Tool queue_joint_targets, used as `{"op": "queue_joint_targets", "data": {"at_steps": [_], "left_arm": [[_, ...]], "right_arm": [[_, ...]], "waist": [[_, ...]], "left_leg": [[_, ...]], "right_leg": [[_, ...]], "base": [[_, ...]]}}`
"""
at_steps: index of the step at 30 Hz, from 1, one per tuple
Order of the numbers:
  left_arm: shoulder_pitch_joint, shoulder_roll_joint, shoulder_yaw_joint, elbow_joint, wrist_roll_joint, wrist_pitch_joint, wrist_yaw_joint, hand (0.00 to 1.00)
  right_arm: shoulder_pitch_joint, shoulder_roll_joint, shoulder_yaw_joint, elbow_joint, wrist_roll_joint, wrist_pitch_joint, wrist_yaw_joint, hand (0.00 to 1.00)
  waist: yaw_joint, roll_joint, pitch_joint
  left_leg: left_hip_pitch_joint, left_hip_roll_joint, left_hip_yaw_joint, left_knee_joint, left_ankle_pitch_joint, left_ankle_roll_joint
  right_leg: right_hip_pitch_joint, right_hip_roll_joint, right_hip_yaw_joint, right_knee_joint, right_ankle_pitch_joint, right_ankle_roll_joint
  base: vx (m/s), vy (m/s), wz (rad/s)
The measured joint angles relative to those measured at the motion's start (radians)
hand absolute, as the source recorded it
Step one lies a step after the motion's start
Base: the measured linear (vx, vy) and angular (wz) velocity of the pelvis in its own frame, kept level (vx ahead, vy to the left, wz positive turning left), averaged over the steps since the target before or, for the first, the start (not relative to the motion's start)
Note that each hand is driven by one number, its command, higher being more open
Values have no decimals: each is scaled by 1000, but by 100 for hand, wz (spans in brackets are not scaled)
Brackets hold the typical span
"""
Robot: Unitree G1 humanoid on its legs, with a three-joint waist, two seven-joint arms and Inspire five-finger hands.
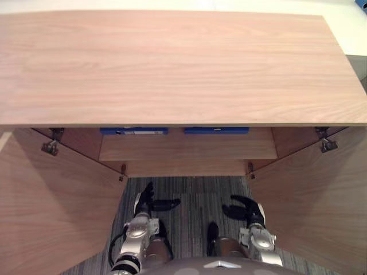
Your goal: Walk over to the cabinet, pick up the folder, carry it to the office cabinet, place the folder inside the office cabinet, then close the office cabinet door
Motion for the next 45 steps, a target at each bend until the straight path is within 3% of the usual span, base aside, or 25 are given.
{"op": "queue_joint_targets", "data": {"at_steps": [3,11,17,24,30,32,35,39,45], "left_arm": [[-2,14,1,47,18,1,4,100],[11,17,2,130,47,9,18,100],[40,19,5,179,54,28,19,100],[40,22,9,208,55,31,20,100],[33,8,71,208,54,32,17,100],[18,-20,114,197,53,32,19,100],[18,-55,148,158,53,32,20,100],[27,-111,169,97,54,17,17,100],[85,-118,202,94,79,16,-3,100]], "right_arm": [[-18,-14,-29,55,0,6,-5,100],[-30,-19,-78,130,2,28,-22,100],[-19,-10,-115,151,15,39,-22,100],[3,-5,-203,143,133,39,-34,100],[75,34,-359,-14,289,26,-63,100],[112,56,-399,-110,367,4,-91,100],[126,68,-437,-204,406,-13,-118,100],[145,73,-515,-307,437,-35,-161,100],[144,69,-513,-554,429,-72,-185,100]], "waist": [[-2,10,-10],[-5,5,-20],[-6,-3,-29],[-27,-6,-43],[-56,3,-69],[-82,8,-79],[-89,20,-86],[-95,30,-87],[-107,39,-80]], "left_leg": [[42,-6,3,-56,29,-4],[107,-41,11,-173,102,18],[119,-54,45,-178,101,19],[174,-57,153,-178,67,14],[250,-50,326,-172,26,6],[274,-42,380,-158,0,-1],[295,-29,451,-137,-28,-10],[305,-20,474,-116,-43,-14],[315,9,526,-83,-67,-47]], "right_leg": [[26,7,2,-28,22,-3],[49,6,25,-93,76,-1],[48,0,69,-117,103,6],[44,12,203,-130,121,11],[30,47,366,-135,146,7],[29,61,406,-128,147,5],[9,81,429,-97,144,2],[6,85,435,-80,141,1],[-31,124,444,-25,107,-13]], "base": [[-14,4,-6],[-114,16,-8],[-141,35,-19],[-36,32,-50],[73,21,-87],[47,-13,-72],[13,-31,-69],[3,-38,-26],[-16,-92,-23]]}}
